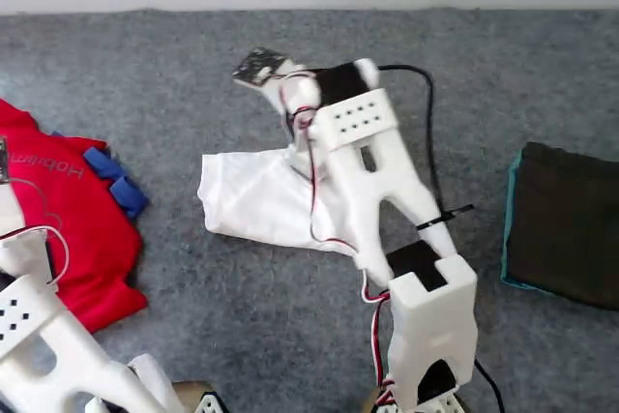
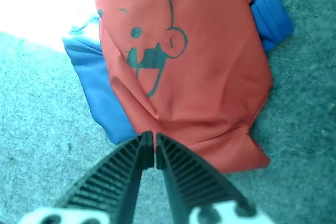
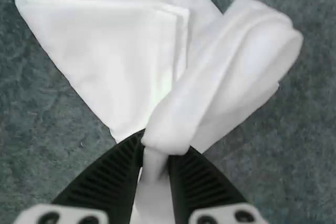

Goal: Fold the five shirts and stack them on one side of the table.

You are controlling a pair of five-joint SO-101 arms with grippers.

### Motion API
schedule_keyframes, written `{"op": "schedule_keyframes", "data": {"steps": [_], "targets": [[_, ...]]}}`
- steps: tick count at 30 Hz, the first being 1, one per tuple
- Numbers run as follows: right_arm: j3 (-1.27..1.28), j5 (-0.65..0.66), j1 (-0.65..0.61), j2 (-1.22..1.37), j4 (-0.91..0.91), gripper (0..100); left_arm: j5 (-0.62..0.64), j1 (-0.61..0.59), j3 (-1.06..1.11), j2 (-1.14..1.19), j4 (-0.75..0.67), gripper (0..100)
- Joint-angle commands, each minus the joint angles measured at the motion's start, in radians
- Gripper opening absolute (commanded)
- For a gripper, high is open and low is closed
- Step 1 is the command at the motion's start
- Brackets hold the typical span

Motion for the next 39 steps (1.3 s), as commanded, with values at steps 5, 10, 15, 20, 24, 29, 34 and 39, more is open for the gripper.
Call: {"op": "schedule_keyframes", "data": {"steps": [5,10,15,20,24,29,34,39], "targets": [[-0.012,-0.032,-0.134,0.013,-0.094,0.9,-0.005,0.005,-0.005,-0.023,-0.015,2],[-0.012,-0.026,-0.179,0.071,-0.166,0.9,-0.003,0.005,0.041,-0.025,-0.074,2],[-0.012,-0.026,-0.223,0.119,-0.209,1.4,-0.003,0.005,0.127,-0.026,-0.141,2],[-0.018,-0.032,-0.282,0.114,-0.245,21.5,-0.003,0.005,0.133,-0.026,-0.146,2],[-0.133,-0.028,-0.294,0.104,-0.205,21.3,-0.003,0.005,0.133,-0.026,-0.16,2],[-0.201,0.052,-0.209,0.102,-0.074,3.3,-0.003,0.005,0.133,-0.026,-0.16,2],[-0.203,0.087,-0.091,0.137,0.068,0.9,-0.003,0.005,0.133,-0.026,-0.16,2],[-0.203,0.087,0.016,0.202,0.076,0.9,-0.003,0.005,0.133,-0.026,-0.16,2]]}}
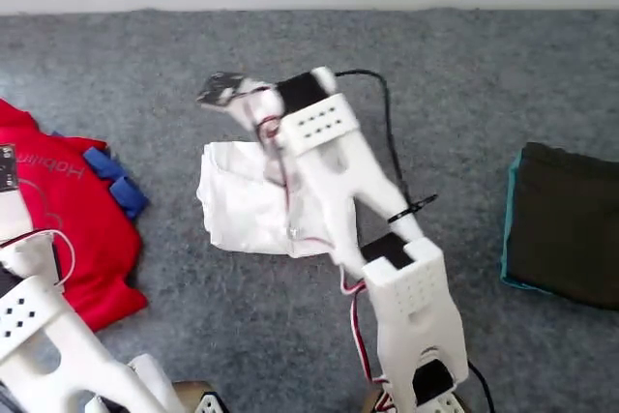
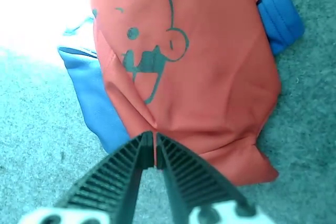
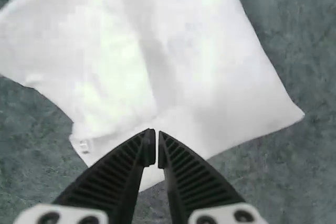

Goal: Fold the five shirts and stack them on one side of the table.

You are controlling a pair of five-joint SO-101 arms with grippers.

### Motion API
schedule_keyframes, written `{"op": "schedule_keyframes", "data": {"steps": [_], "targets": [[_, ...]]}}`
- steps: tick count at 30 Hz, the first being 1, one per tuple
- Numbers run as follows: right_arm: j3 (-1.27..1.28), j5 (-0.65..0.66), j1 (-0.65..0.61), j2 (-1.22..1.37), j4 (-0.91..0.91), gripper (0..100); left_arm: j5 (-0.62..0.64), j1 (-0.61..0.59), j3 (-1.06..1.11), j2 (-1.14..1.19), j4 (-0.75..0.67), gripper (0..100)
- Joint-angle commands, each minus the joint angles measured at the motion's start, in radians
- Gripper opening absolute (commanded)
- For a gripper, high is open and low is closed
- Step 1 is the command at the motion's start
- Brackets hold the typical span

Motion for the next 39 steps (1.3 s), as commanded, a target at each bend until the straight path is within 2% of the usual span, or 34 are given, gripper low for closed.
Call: {"op": "schedule_keyframes", "data": {"steps": [1,5,12,15,19,23,26,31,34,39], "targets": [[-0.037,0.009,0.054,0.025,0.021,0.9,-0.003,0.005,-0.008,-0.021,-0.014,2],[-0.04,0.009,-0.015,0.139,-0.016,0.9,-0.002,0.005,-0.01,-0.021,-0.021,2],[-0.198,0.005,-0.317,0.186,0.021,0.9,-0.002,0.002,-0.013,-0.021,-0.026,2],[-0.345,0.003,-0.334,0.186,0.042,0.9,-0.002,-0.002,-0.033,-0.021,-0.02,2],[-0.462,0.003,-0.257,0.186,0.044,0.9,-0.002,0.003,-0.051,-0.021,-0.025,2],[-0.434,0.003,-0.157,0.196,0.044,0.9,-0.002,0.003,-0.062,-0.021,-0.025,2],[-0.338,0.003,-0.134,0.197,0.044,0.9,-0.002,0.003,-0.059,-0.021,-0.025,2],[-0.19,-0.032,-0.228,0.185,0.044,0.9,-0.002,0.0,-0.058,-0.021,-0.021,2],[-0.172,-0.081,-0.321,0.196,0.044,0.9,-0.002,-0.003,-0.058,-0.021,-0.02,2],[-0.172,-0.083,-0.43,0.197,-0.002,0.9,-0.002,-0.002,-0.058,-0.021,-0.02,2]]}}
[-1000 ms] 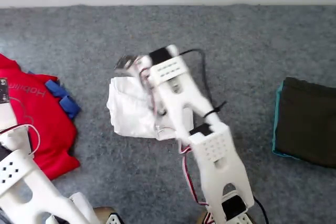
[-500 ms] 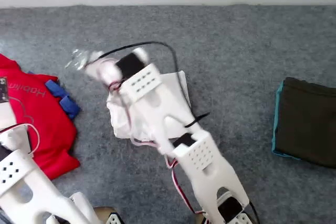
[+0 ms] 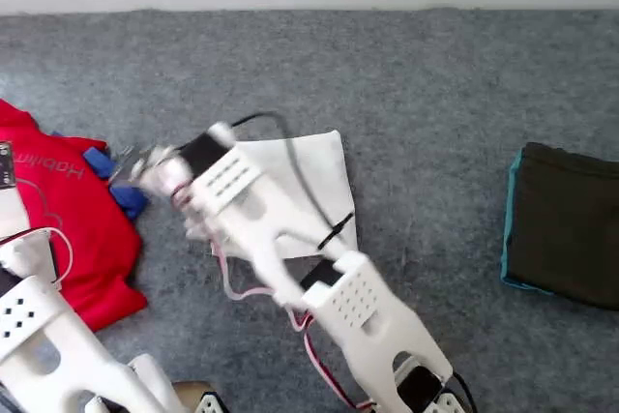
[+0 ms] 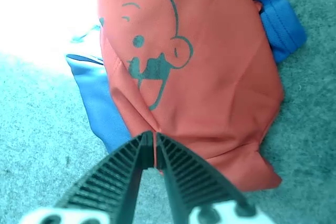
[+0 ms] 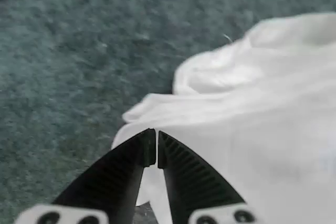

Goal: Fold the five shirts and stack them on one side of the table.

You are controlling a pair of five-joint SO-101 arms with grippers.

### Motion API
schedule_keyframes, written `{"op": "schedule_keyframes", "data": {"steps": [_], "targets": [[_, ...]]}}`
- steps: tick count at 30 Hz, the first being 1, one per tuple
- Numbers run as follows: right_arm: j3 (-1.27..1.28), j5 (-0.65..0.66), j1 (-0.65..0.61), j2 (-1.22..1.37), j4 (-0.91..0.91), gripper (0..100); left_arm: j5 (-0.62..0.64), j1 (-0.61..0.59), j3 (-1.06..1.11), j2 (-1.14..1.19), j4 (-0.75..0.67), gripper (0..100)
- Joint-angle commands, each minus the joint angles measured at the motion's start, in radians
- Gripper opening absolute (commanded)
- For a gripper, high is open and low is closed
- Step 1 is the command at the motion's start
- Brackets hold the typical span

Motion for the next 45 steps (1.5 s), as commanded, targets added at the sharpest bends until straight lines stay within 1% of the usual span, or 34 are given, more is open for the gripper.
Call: {"op": "schedule_keyframes", "data": {"steps": [1,3,5,8,12,19,21,24,27,30,32,37,39,44,45], "targets": [[-0.002,-0.012,-0.042,-0.015,-0.022,0.9,-0.002,-0.002,-0.045,-0.02,-0.006,2],[-0.002,-0.012,-0.036,-0.022,-0.058,0.9,-0.002,-0.002,-0.045,-0.02,-0.006,2],[-0.018,-0.014,-0.004,-0.028,-0.061,0.9,-0.002,-0.002,-0.045,-0.02,-0.006,2],[-0.107,-0.017,0.045,-0.045,0.042,0.9,-0.002,-0.002,-0.044,-0.02,-0.006,2],[-0.098,-0.037,0.111,-0.099,0.045,0.9,-0.002,0.0,-0.044,-0.018,-0.006,2],[0.198,-0.037,0.131,-0.216,0.044,0.9,-0.002,0.003,-0.044,-0.018,-0.006,2],[0.253,-0.041,0.124,-0.229,0.041,0.9,-0.002,0.003,-0.044,-0.018,-0.006,2],[0.293,-0.041,0.079,-0.214,0.036,1.0,-0.002,0.003,-0.044,-0.015,-0.006,2],[0.296,-0.037,0.047,-0.134,-0.038,0.9,-0.002,0.003,-0.044,-0.014,-0.006,2],[0.288,-0.035,0.044,-0.058,-0.191,0.9,-0.002,0.003,-0.044,-0.014,-0.006,2],[0.244,-0.037,0.042,-0.019,-0.252,0.9,-0.002,0.003,-0.044,-0.014,-0.006,2],[0.061,-0.035,0.041,0.051,-0.259,0.9,-0.002,0.003,-0.044,-0.014,-0.011,2],[-0.018,-0.035,0.042,0.058,-0.205,0.9,-0.002,0.003,-0.044,-0.014,-0.012,2],[-0.235,-0.04,0.038,0.067,0.041,0.9,-0.002,0.003,-0.042,-0.014,-0.009,2],[-0.247,-0.041,0.039,0.061,0.047,0.9,-0.002,0.003,-0.042,-0.014,-0.009,2]]}}
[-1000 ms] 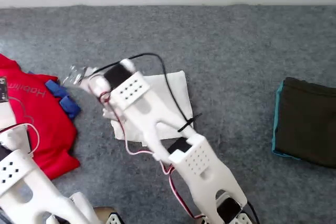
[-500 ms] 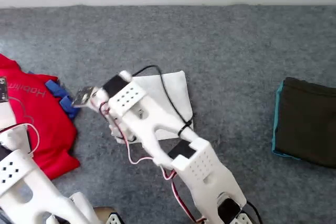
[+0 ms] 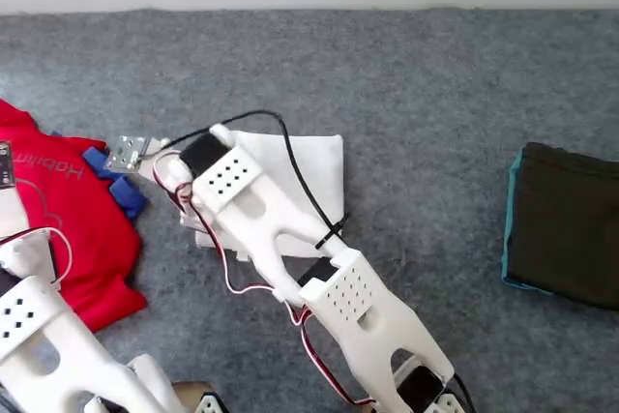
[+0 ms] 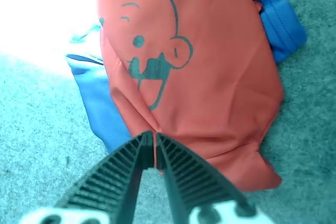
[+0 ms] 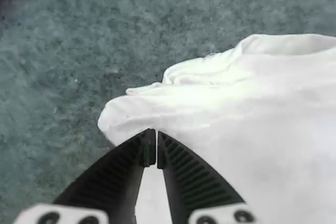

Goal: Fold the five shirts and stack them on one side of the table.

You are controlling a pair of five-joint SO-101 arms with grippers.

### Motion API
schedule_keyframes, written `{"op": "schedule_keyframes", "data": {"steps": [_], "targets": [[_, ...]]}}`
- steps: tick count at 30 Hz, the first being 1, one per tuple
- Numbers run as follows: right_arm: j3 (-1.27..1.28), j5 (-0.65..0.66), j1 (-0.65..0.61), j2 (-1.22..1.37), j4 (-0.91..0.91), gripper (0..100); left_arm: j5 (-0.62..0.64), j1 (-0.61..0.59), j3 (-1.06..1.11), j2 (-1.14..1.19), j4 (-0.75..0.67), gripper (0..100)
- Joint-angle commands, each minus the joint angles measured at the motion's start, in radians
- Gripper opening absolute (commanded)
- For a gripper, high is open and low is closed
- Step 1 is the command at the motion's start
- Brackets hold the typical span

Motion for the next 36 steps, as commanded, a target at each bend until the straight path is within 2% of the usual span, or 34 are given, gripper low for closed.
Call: {"op": "schedule_keyframes", "data": {"steps": [1,5,8,11,16,20,22,26,28,36], "targets": [[-0.1,-0.018,-0.001,-0.021,0.081,0.9,-0.002,0.003,-0.041,-0.014,-0.008,2],[-0.031,-0.068,0.027,-0.124,0.081,0.9,-0.002,0.003,-0.042,-0.02,-0.008,2],[0.126,-0.08,0.047,-0.239,0.082,1.0,-0.002,0.002,-0.045,-0.02,-0.008,2],[0.31,-0.158,0.081,-0.369,0.081,1.3,-0.002,0.002,-0.044,-0.02,-0.006,2],[0.532,-0.433,0.134,-0.522,0.079,3.6,-0.002,0.003,-0.042,-0.02,-0.006,2],[0.628,-0.743,0.174,-0.575,0.079,15.7,-0.002,0.003,-0.041,-0.02,-0.006,2],[0.644,-0.852,0.199,-0.578,0.077,23.1,-0.002,0.003,-0.039,-0.018,-0.006,2],[0.649,-0.925,0.222,-0.541,0.074,38.9,-0.002,0.003,0.001,-0.02,-0.011,2],[0.647,-0.957,0.223,-0.498,0.071,43.6,-0.002,0.0,0.018,-0.02,-0.011,2],[0.644,-0.996,0.243,-0.282,-0.101,43.1,-0.002,-0.003,0.016,-0.02,-0.009,2]]}}
